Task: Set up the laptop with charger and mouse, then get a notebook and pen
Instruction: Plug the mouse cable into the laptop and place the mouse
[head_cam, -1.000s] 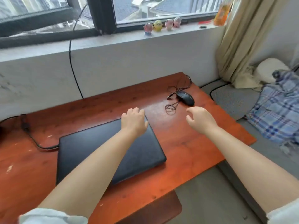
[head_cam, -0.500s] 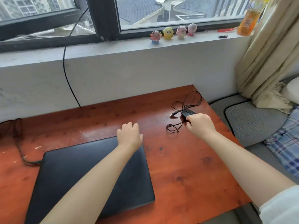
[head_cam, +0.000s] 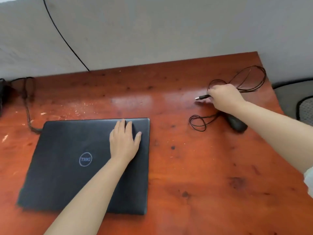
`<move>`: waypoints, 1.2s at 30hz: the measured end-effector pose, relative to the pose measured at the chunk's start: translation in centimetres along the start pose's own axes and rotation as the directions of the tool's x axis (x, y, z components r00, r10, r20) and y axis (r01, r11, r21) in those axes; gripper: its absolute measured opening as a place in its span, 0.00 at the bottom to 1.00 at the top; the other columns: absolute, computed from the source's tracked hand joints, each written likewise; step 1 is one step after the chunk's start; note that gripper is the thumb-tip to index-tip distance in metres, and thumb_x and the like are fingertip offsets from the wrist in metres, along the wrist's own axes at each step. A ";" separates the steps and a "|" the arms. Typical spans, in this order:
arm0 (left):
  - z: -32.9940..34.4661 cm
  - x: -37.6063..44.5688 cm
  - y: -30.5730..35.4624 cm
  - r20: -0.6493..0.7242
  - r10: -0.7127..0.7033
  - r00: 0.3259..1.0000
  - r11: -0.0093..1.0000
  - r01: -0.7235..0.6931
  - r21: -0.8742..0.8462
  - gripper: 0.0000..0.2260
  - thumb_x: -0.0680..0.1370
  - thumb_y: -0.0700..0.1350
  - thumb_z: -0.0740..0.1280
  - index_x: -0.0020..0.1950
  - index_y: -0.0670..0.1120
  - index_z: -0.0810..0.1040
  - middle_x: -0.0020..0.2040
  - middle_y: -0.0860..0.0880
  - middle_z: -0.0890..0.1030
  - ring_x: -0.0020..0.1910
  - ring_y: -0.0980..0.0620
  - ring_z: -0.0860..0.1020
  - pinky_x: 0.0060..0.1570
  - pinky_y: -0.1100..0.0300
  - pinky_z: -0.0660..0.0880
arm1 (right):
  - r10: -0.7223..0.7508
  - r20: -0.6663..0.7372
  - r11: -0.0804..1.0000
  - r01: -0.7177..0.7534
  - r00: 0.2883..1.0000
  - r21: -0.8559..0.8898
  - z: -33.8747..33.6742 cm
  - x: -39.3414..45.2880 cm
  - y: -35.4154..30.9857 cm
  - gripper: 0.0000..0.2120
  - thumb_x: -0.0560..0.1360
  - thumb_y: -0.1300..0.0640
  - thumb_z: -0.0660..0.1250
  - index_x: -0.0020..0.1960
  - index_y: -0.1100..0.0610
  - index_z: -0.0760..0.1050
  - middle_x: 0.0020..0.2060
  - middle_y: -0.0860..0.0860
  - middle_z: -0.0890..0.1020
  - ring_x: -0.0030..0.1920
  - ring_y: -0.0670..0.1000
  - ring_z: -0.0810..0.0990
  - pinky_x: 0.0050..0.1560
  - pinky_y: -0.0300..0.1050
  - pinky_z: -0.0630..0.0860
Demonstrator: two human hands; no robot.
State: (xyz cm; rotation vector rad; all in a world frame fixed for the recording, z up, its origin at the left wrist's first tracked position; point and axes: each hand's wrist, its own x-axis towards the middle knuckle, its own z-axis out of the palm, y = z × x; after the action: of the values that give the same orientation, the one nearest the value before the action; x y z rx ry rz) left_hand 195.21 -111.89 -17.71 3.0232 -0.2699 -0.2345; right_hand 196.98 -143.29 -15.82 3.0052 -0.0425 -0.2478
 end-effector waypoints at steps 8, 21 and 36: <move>1.3 -0.5 -0.6 -0.036 -0.037 0.999 0.993 0.033 -0.118 0.21 0.80 0.45 0.59 0.72 0.40 0.64 0.75 0.41 0.60 0.76 0.44 0.54 0.74 0.49 0.51 | -0.326 -0.012 0.861 0.303 0.945 0.409 -1.4 -1.6 -10.8 0.13 0.80 0.56 0.54 0.54 0.63 0.71 0.51 0.60 0.78 0.50 0.62 0.78 0.39 0.50 0.69; 1.9 -0.6 -0.6 -0.085 -0.061 0.994 0.988 0.048 -0.150 0.20 0.80 0.43 0.59 0.71 0.39 0.65 0.74 0.40 0.62 0.75 0.43 0.56 0.74 0.48 0.52 | -0.440 0.249 0.792 0.242 0.863 0.560 1.4 -3.3 -13.0 0.13 0.81 0.55 0.51 0.47 0.59 0.72 0.37 0.54 0.73 0.42 0.59 0.73 0.38 0.44 0.64; 1.7 -0.7 -0.3 -0.077 -0.072 0.994 0.987 0.061 -0.146 0.19 0.80 0.42 0.59 0.71 0.39 0.64 0.75 0.41 0.61 0.75 0.44 0.55 0.74 0.49 0.51 | -0.344 0.263 0.834 0.164 0.901 0.527 0.8 -3.1 -12.6 0.17 0.82 0.58 0.48 0.56 0.67 0.72 0.49 0.63 0.80 0.45 0.62 0.77 0.33 0.46 0.65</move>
State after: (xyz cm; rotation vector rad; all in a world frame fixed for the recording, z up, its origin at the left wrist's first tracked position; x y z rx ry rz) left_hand 194.31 -111.64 -19.36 2.8935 -0.1390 -0.1278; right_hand 194.05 -130.73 -17.69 3.4191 0.3244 -0.9371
